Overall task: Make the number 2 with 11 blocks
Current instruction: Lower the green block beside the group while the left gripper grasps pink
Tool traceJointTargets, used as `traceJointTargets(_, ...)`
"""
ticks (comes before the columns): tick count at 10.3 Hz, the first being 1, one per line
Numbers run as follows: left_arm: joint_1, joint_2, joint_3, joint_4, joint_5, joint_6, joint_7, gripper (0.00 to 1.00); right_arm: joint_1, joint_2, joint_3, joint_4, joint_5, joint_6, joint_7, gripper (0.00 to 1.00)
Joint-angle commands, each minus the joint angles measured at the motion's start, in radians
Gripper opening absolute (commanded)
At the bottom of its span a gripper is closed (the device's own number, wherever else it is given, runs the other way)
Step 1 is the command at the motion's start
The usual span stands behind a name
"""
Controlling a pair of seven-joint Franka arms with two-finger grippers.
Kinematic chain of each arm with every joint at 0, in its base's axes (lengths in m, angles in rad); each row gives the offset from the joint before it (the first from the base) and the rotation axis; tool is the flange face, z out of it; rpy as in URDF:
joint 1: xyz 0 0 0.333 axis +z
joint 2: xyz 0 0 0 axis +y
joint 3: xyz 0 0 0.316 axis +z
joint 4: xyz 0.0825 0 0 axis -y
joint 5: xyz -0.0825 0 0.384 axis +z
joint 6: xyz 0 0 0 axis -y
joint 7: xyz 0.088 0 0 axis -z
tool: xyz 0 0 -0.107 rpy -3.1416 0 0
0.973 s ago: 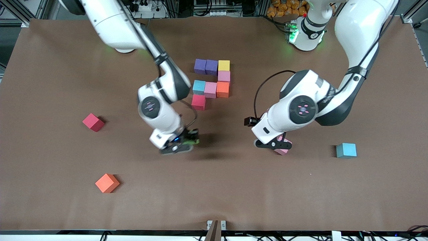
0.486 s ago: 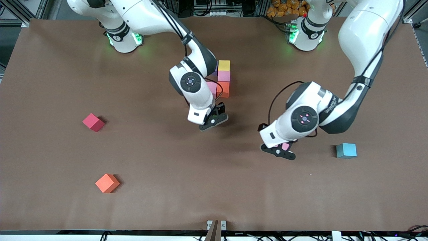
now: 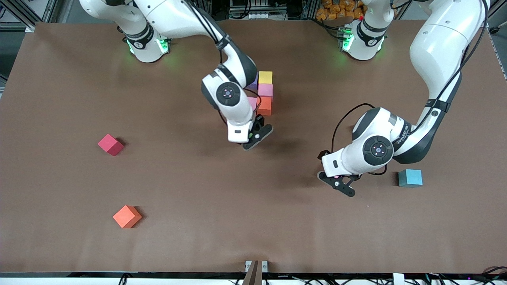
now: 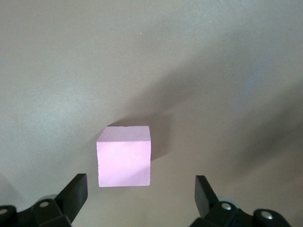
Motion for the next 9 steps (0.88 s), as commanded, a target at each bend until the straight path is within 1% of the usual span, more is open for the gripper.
traceJointTargets(1,0.003,0.003,-0.003,-0.012,0.023,0.017,0.018,1.0,-0.054,-0.049,0.004,-0.052,0.01,0.01,-0.031,0.28)
traceJointTargets(2,0.003,0.009,0.006,-0.011,0.035,0.02,0.024,1.0,-0.054,-0.061,-0.033,-0.053,0.01,0.003,-0.011,0.29)
traceJointTargets(3,-0.005,0.02,0.008,-0.009,0.065,0.032,0.047,1.0,-0.052,-0.065,-0.064,-0.063,0.01,0.001,0.08,0.28)
traceJointTargets(4,-0.007,0.027,0.008,-0.008,0.076,0.046,0.075,1.0,-0.049,-0.07,-0.081,-0.067,0.01,0.001,0.198,0.29)
traceJointTargets(5,-0.005,0.029,0.008,-0.009,0.076,0.049,0.09,1.0,-0.029,-0.079,-0.111,-0.096,0.002,0.009,0.303,0.29)
traceJointTargets(6,-0.005,0.029,0.008,-0.012,0.076,0.049,0.09,1.0,0.022,-0.091,-0.169,-0.14,0.002,0.036,0.364,0.29)
traceJointTargets(8,-0.007,0.038,0.008,-0.012,0.073,0.05,0.066,1.0,0.168,-0.113,-0.313,-0.258,0.013,0.161,0.476,0.29)
traceJointTargets(9,-0.01,0.038,0.021,-0.011,0.075,0.058,0.046,1.0,0.207,-0.11,-0.328,-0.295,0.013,0.229,0.547,0.29)
